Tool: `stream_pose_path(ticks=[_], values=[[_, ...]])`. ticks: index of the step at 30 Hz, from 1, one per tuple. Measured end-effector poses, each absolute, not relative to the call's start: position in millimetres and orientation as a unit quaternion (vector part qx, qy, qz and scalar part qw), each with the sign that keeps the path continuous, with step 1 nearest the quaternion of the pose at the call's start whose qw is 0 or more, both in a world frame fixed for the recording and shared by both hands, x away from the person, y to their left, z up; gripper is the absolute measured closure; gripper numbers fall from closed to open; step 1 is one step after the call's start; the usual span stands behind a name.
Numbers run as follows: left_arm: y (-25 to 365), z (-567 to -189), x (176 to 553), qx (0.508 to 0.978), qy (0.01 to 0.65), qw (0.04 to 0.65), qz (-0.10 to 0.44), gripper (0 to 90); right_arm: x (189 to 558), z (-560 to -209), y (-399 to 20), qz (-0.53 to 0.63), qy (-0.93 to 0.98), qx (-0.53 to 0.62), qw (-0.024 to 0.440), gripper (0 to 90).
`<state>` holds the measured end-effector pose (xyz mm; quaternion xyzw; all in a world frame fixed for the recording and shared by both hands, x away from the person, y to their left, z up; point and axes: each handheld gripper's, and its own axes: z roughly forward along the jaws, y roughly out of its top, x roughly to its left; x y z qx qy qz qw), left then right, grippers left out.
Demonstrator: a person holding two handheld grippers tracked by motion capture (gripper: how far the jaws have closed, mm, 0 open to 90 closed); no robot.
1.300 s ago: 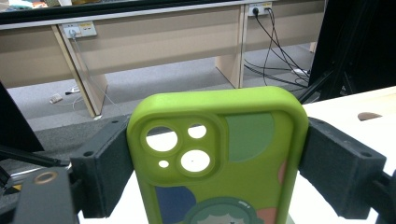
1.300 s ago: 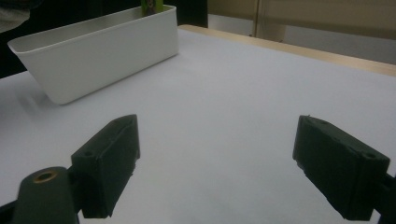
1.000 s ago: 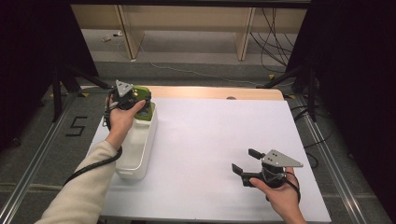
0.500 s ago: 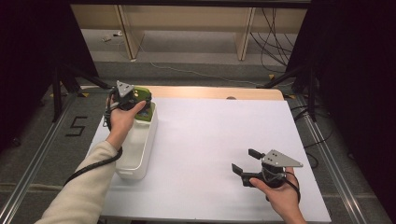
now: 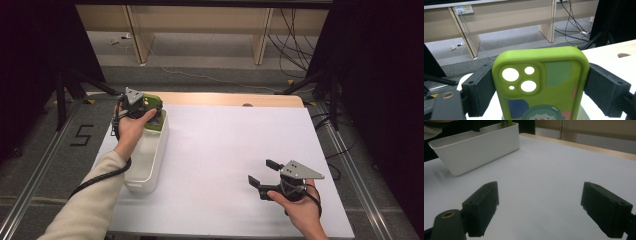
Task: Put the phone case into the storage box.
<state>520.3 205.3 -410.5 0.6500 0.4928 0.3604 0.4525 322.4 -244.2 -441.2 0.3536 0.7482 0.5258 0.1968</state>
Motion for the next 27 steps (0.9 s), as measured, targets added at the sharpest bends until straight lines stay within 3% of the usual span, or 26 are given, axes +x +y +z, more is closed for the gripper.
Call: stream_pose_path(ticks=[27], values=[[203.8, -420.2, 525.2, 0.661, 0.501, 0.436, 0.349, 15.0, 322.5, -441.7, -243.8, 0.526, 0.748, 0.354, 0.195, 15.9]])
